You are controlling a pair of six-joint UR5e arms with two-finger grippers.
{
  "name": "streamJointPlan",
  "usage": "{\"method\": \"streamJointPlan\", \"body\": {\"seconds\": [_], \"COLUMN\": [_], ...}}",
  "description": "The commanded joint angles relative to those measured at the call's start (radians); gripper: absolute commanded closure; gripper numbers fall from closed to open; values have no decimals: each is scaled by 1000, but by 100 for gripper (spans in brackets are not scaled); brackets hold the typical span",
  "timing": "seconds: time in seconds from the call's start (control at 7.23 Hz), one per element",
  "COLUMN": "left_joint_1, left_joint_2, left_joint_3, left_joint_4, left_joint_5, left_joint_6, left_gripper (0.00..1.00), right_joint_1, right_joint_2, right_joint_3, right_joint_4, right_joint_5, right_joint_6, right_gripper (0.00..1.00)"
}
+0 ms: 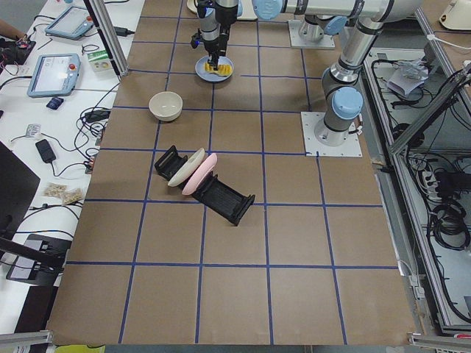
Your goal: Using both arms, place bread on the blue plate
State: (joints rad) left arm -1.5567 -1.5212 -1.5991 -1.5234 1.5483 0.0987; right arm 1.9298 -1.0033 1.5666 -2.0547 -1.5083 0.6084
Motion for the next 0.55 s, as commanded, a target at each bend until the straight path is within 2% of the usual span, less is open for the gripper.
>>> {"method": "streamJointPlan", "body": {"seconds": [0.0, 0.28, 0.41], "left_joint_1": [0, -2, -2], "left_joint_2": [1, 1, 3], "left_joint_3": [-1, 1, 2], "left_joint_4": [-3, -3, -6], "left_joint_5": [1, 1, 4], "left_joint_6": [1, 1, 1], "left_gripper": [0, 0, 0], "right_joint_1": [0, 0, -2], "right_joint_2": [0, -6, -15], "right_joint_3": [3, -2, -11], "right_joint_4": [-1, 2, 5], "right_joint_5": [-7, -10, -15], "right_joint_6": [-1, -1, -1], "right_gripper": [19, 10, 2]}}
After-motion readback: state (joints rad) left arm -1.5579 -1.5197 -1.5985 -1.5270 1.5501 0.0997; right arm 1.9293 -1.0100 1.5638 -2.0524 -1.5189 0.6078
